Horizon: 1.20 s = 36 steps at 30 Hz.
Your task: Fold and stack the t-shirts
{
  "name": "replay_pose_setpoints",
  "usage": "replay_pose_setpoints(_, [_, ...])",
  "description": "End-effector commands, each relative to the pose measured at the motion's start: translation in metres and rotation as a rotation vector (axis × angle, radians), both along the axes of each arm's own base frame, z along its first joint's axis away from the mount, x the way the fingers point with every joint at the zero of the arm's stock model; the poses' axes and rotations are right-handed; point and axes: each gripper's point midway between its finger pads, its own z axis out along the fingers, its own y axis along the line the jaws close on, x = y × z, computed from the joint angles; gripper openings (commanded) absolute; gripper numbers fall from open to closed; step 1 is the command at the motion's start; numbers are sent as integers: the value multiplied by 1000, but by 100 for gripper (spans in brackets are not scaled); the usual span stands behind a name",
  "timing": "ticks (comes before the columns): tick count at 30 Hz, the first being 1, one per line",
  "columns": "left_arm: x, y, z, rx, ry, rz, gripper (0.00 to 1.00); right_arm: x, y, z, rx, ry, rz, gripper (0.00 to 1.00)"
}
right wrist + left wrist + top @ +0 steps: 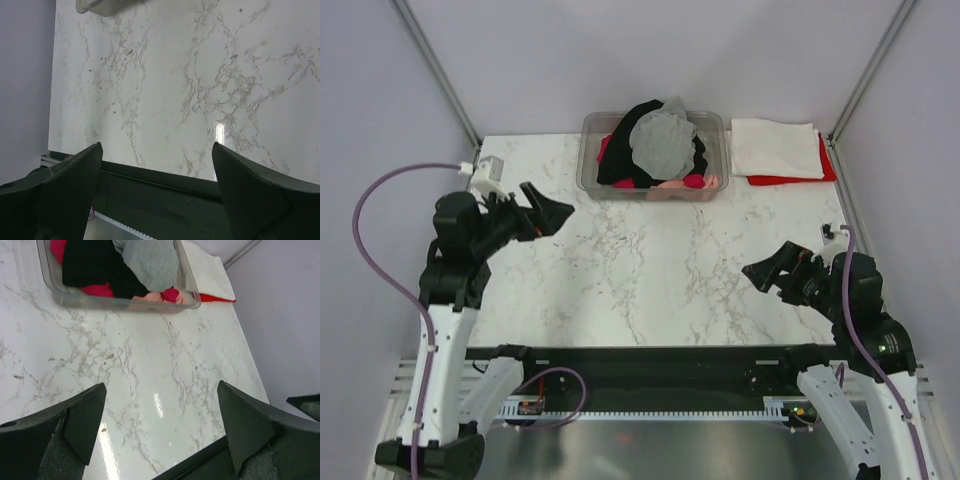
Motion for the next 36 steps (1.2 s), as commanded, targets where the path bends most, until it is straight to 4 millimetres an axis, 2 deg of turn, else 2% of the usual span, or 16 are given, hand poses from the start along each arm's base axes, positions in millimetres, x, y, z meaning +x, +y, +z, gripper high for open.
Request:
replay_pose_setpoints(1, [-28,-2,-42,56,36,-67,100,-12,0,8,-13,30,25,98])
replay_pose_setpoints(5, [-65,6,-45,86,-53,-39,100,0,12,33,8,-11,82,98])
replay_pose_setpoints(9, [-70,28,-59,139,-57,84,99,35,16,62,-14,-52,87,98])
replay_pose_setpoints(14, [-74,40,-69,113,-41,182,100,114,33,78,-104,-40,72,98])
replay_pose_setpoints(16, [-73,43,-69,117,-51,202,100,161,42,77,-204,-40,43,98])
replay_pose_setpoints(22, [-70,59,-81,118,-21,307,97,280,87,51,-289,-50,60,98])
replay_pose_setpoints(23, [-70,58,-80,113,-22,299,97,296,92,64,-285,-86,59,98])
replay_pose_setpoints(24, [-70,57,-80,112,-23,294,98,318,99,31,-308,-27,69,98])
replay_pose_setpoints(27, [-70,56,-81,110,-20,292,98,358,118,-3,-329,1,88,98])
replay_pose_setpoints(28, [-70,56,-81,109,-21,290,98,366,125,-12,-336,5,99,97])
replay_pose_setpoints(29, [-71,56,-79,107,-29,289,97,376,133,-3,-330,-31,104,97])
replay_pose_setpoints(30, [-72,56,-78,106,-33,289,97,387,138,-31,-348,2,116,95])
replay_pose_setpoints(32, [-74,56,-76,103,-45,290,97,402,143,-30,-359,-29,96,93])
replay_pose_setpoints(33, [-74,56,-76,102,-48,292,97,409,144,-49,-374,-8,98,88])
replay_pose_setpoints(35, [-74,56,-76,101,-48,289,97,418,143,-48,-384,-27,77,84])
replay_pose_setpoints(36, [-74,55,-75,101,-51,286,97,421,143,-54,-394,-23,73,69])
